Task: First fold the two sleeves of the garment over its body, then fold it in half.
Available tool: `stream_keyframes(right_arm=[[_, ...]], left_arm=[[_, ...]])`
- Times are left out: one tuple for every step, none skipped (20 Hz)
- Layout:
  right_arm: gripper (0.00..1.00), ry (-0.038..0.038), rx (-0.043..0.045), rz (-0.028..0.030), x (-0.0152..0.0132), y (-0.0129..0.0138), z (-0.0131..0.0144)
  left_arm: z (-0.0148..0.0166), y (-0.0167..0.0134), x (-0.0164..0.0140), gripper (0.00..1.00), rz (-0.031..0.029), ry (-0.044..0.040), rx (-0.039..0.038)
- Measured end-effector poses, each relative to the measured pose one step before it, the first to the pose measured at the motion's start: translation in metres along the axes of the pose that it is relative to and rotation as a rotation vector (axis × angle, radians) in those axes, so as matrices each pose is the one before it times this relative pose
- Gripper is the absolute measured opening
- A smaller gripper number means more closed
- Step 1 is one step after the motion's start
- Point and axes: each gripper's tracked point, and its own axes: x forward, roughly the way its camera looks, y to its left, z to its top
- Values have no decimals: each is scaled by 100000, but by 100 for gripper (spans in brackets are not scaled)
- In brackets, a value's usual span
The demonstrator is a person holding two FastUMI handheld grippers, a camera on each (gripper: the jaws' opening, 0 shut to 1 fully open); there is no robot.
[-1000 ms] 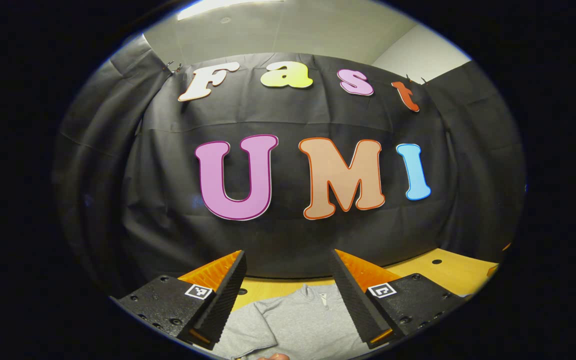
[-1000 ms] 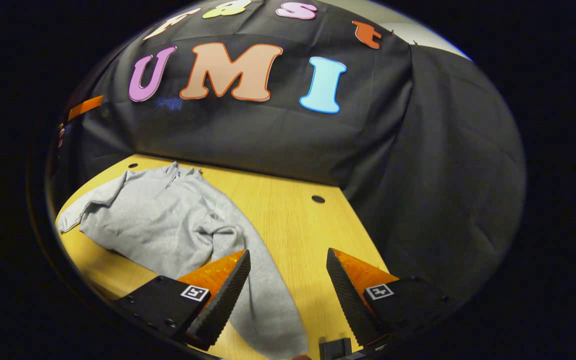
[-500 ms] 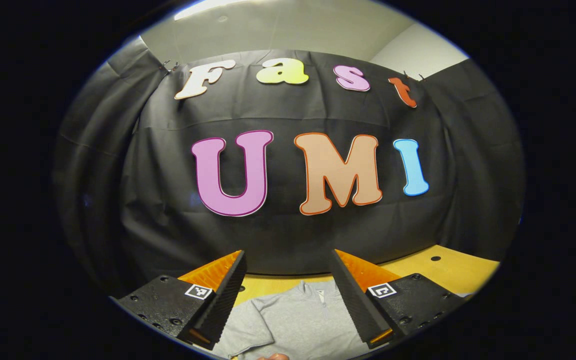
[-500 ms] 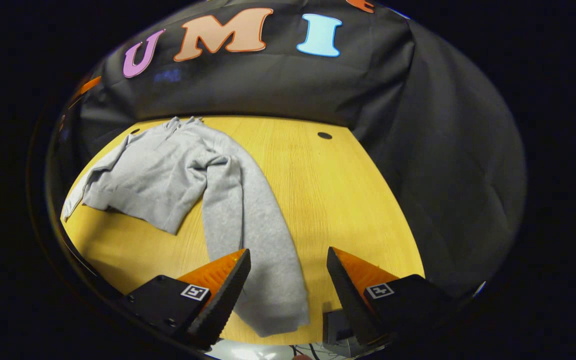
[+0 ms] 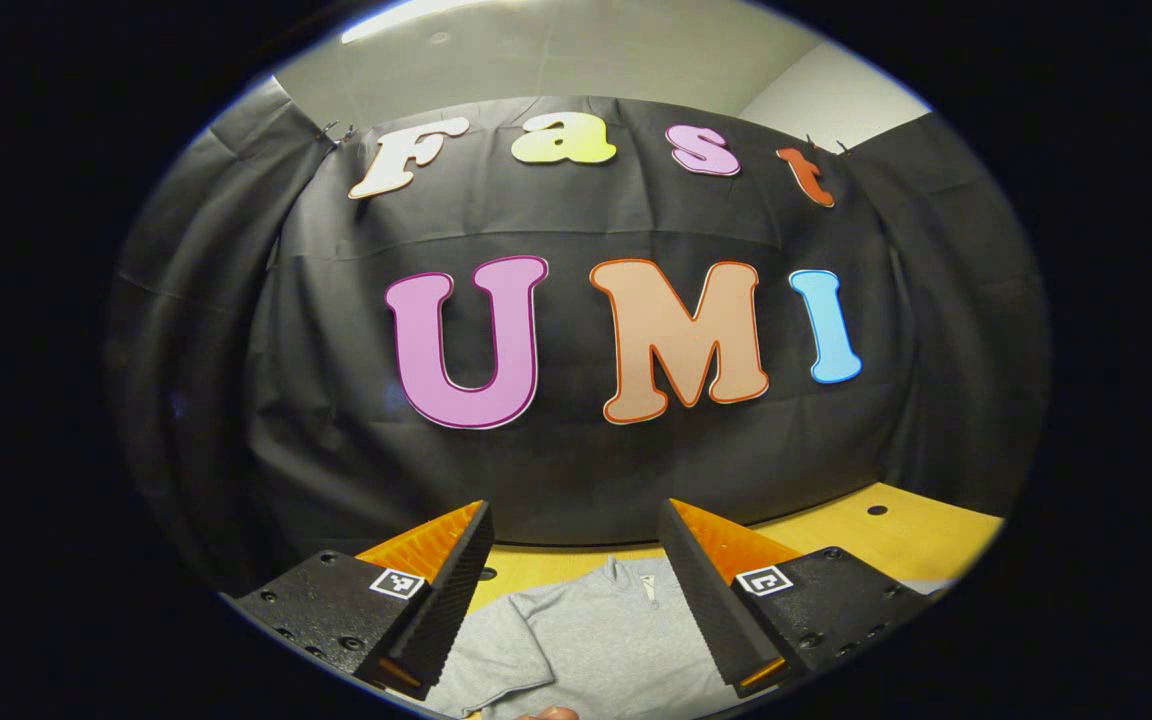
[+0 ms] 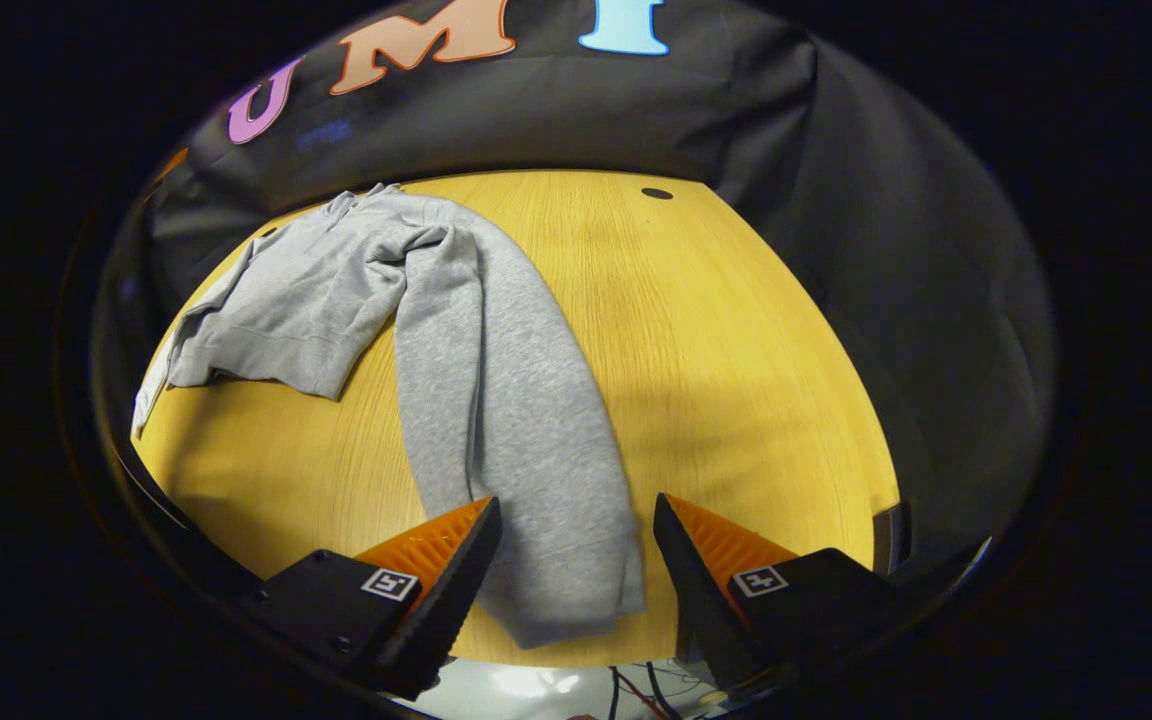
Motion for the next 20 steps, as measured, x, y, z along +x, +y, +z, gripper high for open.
stream_keyframes(right_arm=[[99, 1364, 669, 316, 141, 34, -194], [99, 910, 334, -114, 89, -21, -322], [98, 397, 128, 108, 40, 56, -93], [98, 701, 50, 591, 223, 179, -247], [97, 1761, 359, 251, 85, 129, -302], [94, 1382, 134, -67, 226, 16, -450], [94, 135, 1166, 1050, 69, 189, 61], [93, -37, 1824, 33, 131, 118, -30], [90, 601, 1274, -482, -114, -70, 128], [89, 449, 889, -321, 112, -83, -60], [72, 369, 1292, -432, -12, 52, 165], [60, 616, 1143, -109, 68, 97, 79], [48, 292, 1564, 391, 170, 223, 195], [33, 931, 2099, -81, -2, 213, -23], [18, 445, 425, 491, 39, 130, 100], [18, -157, 427, -989, -87, -88, 24], [6, -276, -511, -586, 4, -31, 98], [6, -1940, -605, -1335, -138, -130, 298], [11, -1612, 575, 244, -141, 249, 505], [11, -1743, 870, -170, -167, 200, 405]], left_arm=[[-74, 44, -3, 97, -85, -12, 140], [32, -57, 28, 96, -88, -45, 250], [82, -100, 146, 97, -216, -97, 194], [2, -73, 17, 96, -184, -107, 132], [-54, 9, 42, 97, -11, 61, 178], [15, 47, 137, 96, 108, 95, 253], [-41, 46, -4, 97, 154, 31, 182], [96, 54, 21, 96, 157, -24, 95], [-60, -7, 62, 96, 106, -15, -58], [-47, -31, 52, 96, -24, -11, -176], [-119, 70, -8, 96, 119, 287, -9], [-74, 33, 46, 96, 236, 368, 18], [-84, 84, -7, 100, 254, 55, -184], [49, 25, 11, 99, 170, 42, -145], [-100, 125, 6, 99, 325, -38, -35], [138, 90, 2, 99, 175, -231, -66], [5, 81, 24, 96, 231, -84, 190], [136, 140, -12, 96, 438, -274, 240], [-4, 188, -110, 96, 366, -283, 134], [98, 108, -40, 96, 302, -232, 77]])
